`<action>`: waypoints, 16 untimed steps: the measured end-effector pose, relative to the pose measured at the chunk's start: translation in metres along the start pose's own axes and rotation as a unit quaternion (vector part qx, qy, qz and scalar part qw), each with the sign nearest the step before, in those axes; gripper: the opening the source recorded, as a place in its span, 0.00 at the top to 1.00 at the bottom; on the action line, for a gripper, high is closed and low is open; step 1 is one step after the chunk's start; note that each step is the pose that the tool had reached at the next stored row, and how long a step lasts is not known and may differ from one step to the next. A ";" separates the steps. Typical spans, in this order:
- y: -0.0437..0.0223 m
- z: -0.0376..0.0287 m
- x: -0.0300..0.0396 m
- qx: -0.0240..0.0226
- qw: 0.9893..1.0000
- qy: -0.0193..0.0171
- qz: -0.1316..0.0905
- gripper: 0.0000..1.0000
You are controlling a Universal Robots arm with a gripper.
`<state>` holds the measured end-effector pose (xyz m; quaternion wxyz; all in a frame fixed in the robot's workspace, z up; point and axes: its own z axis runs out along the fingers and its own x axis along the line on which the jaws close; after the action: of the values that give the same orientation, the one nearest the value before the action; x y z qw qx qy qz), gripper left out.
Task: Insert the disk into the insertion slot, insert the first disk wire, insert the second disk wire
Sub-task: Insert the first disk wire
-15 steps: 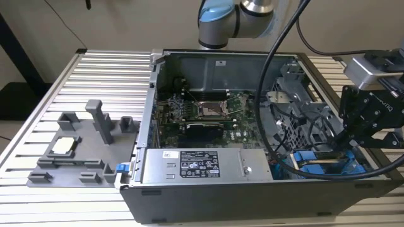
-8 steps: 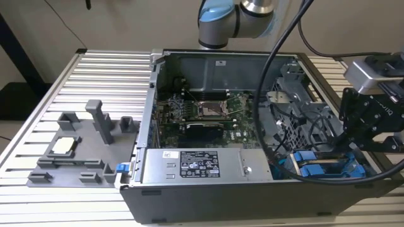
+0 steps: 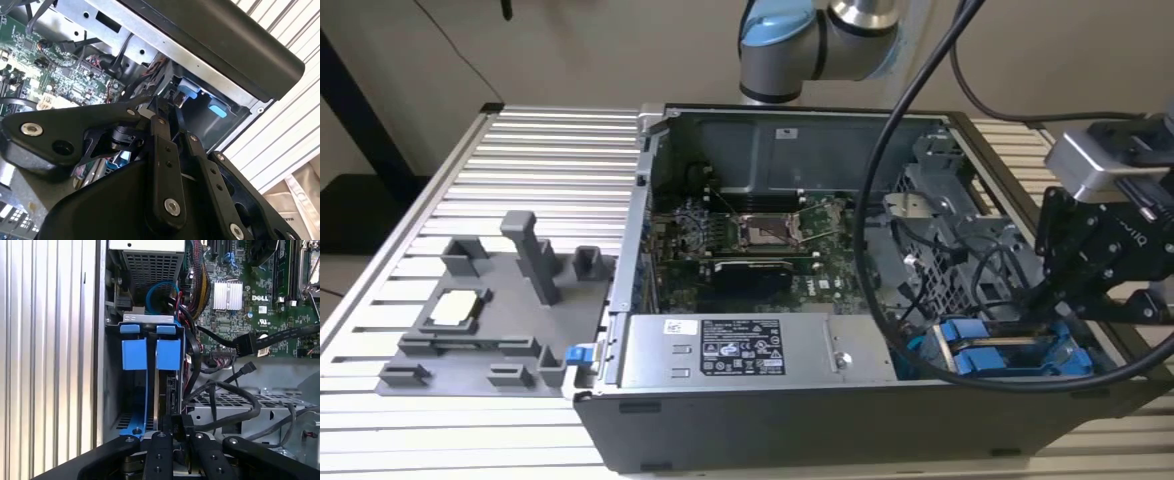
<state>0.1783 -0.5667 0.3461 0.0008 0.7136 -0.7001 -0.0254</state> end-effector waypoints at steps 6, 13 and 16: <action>-0.0001 0.0023 0.0001 0.000 1.000 0.000 0.000 0.81; 0.0001 0.0043 0.0001 0.000 1.000 0.000 0.001 0.81; 0.0002 0.0049 0.0002 0.000 1.000 0.000 0.001 0.81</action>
<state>0.1779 -0.5667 0.3412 0.0008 0.7129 -0.7008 -0.0254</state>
